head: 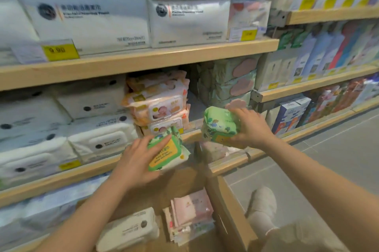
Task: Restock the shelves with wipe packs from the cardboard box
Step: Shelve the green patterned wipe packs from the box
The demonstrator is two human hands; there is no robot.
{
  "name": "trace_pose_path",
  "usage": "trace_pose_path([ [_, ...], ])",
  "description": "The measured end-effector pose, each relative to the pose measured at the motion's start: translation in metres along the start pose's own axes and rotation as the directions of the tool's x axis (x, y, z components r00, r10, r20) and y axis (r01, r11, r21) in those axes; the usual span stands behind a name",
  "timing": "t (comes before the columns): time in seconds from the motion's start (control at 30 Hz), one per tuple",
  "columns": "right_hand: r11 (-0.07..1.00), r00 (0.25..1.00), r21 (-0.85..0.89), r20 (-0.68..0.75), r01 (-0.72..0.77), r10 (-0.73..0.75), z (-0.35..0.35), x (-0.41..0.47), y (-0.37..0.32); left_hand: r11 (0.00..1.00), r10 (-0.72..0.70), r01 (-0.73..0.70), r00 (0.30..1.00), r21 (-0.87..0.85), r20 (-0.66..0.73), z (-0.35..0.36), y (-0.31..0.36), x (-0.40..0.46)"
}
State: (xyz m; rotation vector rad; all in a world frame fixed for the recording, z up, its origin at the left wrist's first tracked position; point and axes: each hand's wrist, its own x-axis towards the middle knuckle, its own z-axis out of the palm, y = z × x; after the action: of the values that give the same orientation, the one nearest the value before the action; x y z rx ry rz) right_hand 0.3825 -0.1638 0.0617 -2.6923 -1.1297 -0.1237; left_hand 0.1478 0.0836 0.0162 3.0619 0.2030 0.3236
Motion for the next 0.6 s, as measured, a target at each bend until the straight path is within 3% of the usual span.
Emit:
trace_pose_path([
  [0.13, 0.968, 0.974, -0.158, -0.090, 0.193, -0.209, -0.006, 0.063, -0.010, 0.999, -0.038, 0.038, 0.999, 0.009, -0.009, -0.001, -0.016, 0.011],
  [0.27, 0.914, 0.942, -0.255, -0.030, 0.317, -0.335, -0.003, 0.112, -0.025, 0.998, -0.032, 0.031, 0.999, 0.054, 0.025, 0.006, -0.027, 0.015],
  [0.6, 0.914, 0.929, -0.222, 0.230, 0.340, -0.289, 0.038, 0.156, -0.034, 0.995, 0.033, -0.036, 0.999, 0.089, 0.037, 0.009, -0.036, 0.021],
])
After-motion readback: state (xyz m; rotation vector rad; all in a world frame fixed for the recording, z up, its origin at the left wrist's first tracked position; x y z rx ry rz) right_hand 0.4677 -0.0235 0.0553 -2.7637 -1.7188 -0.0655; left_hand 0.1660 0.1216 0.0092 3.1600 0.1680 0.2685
